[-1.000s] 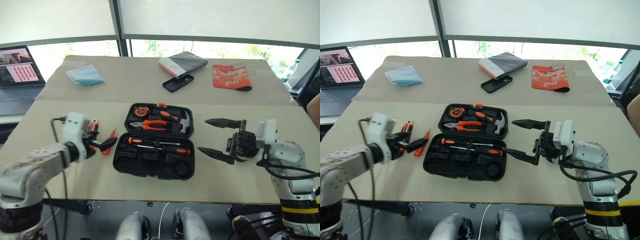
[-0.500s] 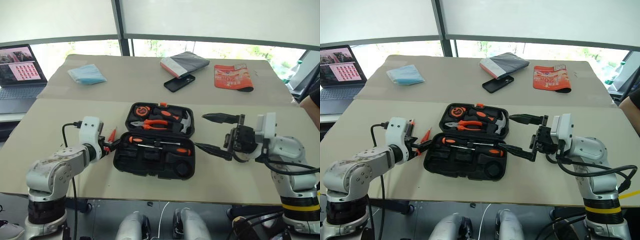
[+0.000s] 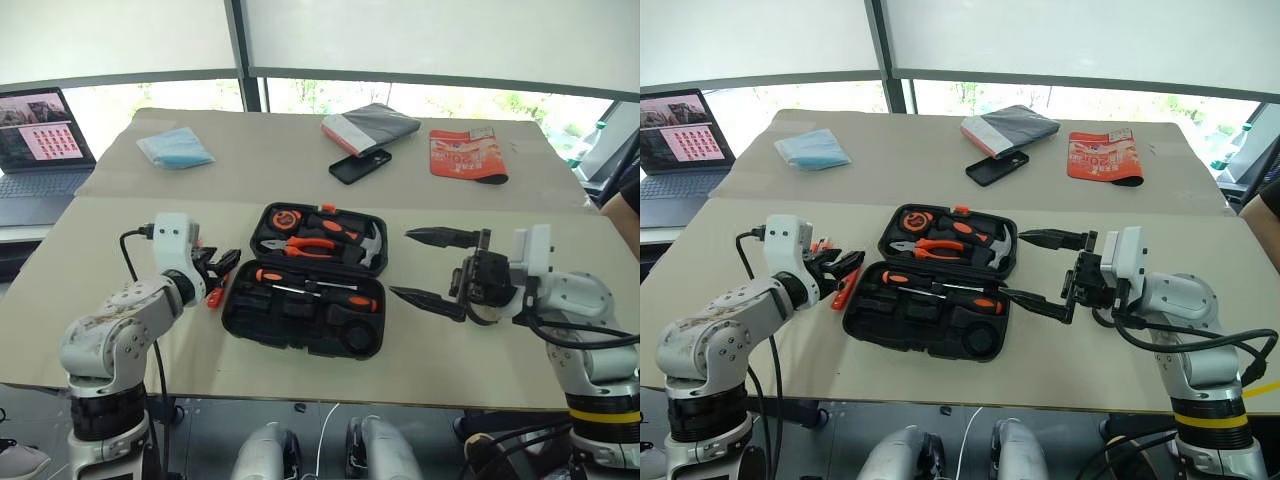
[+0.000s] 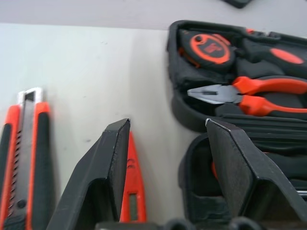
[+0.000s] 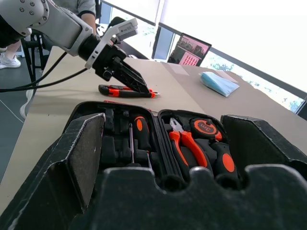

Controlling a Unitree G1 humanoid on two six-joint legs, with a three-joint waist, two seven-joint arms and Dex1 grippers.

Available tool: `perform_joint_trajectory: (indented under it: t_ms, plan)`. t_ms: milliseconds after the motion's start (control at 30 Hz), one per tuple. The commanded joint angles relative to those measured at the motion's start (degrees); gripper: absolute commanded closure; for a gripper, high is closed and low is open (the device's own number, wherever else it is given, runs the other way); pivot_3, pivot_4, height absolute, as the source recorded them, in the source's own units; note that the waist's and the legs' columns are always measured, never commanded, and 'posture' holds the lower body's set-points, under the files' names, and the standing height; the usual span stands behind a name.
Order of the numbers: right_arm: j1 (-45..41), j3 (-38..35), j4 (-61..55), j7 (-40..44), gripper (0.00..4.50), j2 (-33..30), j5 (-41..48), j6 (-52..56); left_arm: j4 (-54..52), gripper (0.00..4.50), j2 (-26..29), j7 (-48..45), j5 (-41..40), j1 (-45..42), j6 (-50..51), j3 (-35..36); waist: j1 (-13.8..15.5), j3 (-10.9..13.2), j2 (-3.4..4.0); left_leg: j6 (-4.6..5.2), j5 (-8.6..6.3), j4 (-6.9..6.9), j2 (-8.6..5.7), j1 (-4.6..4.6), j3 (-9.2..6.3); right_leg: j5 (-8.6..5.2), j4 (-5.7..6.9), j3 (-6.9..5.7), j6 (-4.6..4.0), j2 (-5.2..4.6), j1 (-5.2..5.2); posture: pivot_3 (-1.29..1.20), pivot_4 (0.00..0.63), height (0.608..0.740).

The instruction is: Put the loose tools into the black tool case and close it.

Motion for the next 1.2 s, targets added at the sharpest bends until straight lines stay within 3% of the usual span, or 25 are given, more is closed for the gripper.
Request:
perform_joint_trajectory:
  t_ms: [33, 167, 467, 800, 900, 1200]
  plan:
    - [0.3, -1.3, -1.3, 0.4, 0.00, -0.9, 1.1, 0.1, -2.5, 1.82, 0.5, -0.6, 0.6, 0.3, -1.3, -2.0, 0.0, 0.0, 0.00, 0.01, 0.00, 0.00, 0.00, 0.00, 0.00, 0.00, 0.00, 0.00, 0.00, 0.00, 0.00, 0.00, 0.150, 0.740]
    - [0.9, -1.3, -1.3, 0.4, 0.00, -0.7, 1.1, 0.2, -0.7, 1.82, 2.3, 4.7, 5.5, -1.0, 0.7, -0.8, -0.1, 0.0, -0.02, 0.05, 0.03, 0.00, 0.02, 0.01, 0.00, 0.00, 0.00, 0.01, 0.01, 0.01, 0.00, 0.00, 0.150, 0.740]
    - [1.8, -1.2, -1.5, 0.6, 0.00, -0.6, 1.2, 0.1, -0.9, 1.82, 0.6, 5.4, 5.2, -1.1, 7.2, -2.0, 0.0, 0.0, -0.03, 0.18, 0.05, 0.02, 0.00, -0.01, -0.02, 0.00, 0.00, 0.00, 0.02, 0.01, 0.00, 0.00, 0.150, 0.740]
    - [2.4, -1.5, -2.7, 0.2, 0.00, -0.6, 1.6, 0.3, 3.3, 1.82, 0.0, 5.8, 9.3, -0.3, 5.2, -5.6, 0.1, 0.0, -0.03, 0.14, 0.03, 0.01, 0.01, 0.00, -0.02, 0.00, 0.00, 0.00, 0.01, -0.02, 0.01, 0.00, 0.150, 0.740]
    - [2.5, -1.4, -2.8, -0.1, 0.00, -0.4, 1.6, 0.3, 3.0, 1.82, -2.5, 5.8, 8.9, -1.1, 3.2, -3.4, 0.2, 0.0, -0.04, 0.12, 0.01, 0.01, 0.00, -0.02, -0.02, 0.00, -0.01, -0.01, 0.01, -0.02, 0.00, 0.00, 0.150, 0.740]
    - [2.4, -1.1, -3.1, -0.3, 0.00, -0.1, 1.8, 0.2, 5.5, 1.82, -0.4, 3.8, 10.6, 1.6, 7.7, -7.1, 0.2, 0.0, -0.03, 0.14, 0.01, 0.02, 0.00, -0.01, -0.03, 0.00, -0.01, -0.02, 0.02, -0.10, 0.01, 0.00, 0.150, 0.740]
